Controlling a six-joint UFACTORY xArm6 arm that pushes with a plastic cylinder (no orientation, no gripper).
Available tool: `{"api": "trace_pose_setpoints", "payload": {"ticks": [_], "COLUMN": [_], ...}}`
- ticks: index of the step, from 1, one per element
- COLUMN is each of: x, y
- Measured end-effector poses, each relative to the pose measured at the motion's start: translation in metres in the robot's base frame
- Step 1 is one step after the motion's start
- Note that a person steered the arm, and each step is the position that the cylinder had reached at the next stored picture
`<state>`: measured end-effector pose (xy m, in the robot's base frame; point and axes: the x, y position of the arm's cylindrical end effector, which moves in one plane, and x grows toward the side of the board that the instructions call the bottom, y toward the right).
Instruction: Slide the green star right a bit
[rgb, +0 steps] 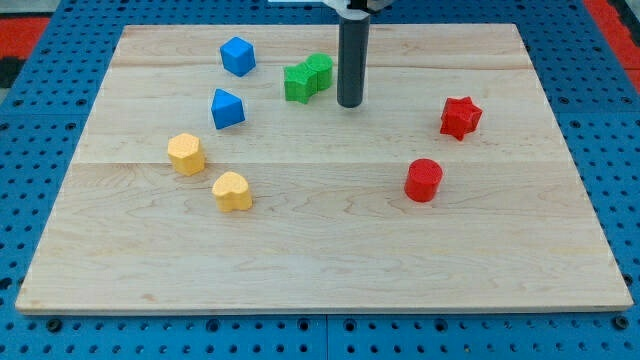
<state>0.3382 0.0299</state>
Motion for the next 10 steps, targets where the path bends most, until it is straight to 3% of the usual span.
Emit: {"api": "trace_pose_setpoints", "payload": {"ticks": [10], "x": [0.009], "y": [-0.051]}}
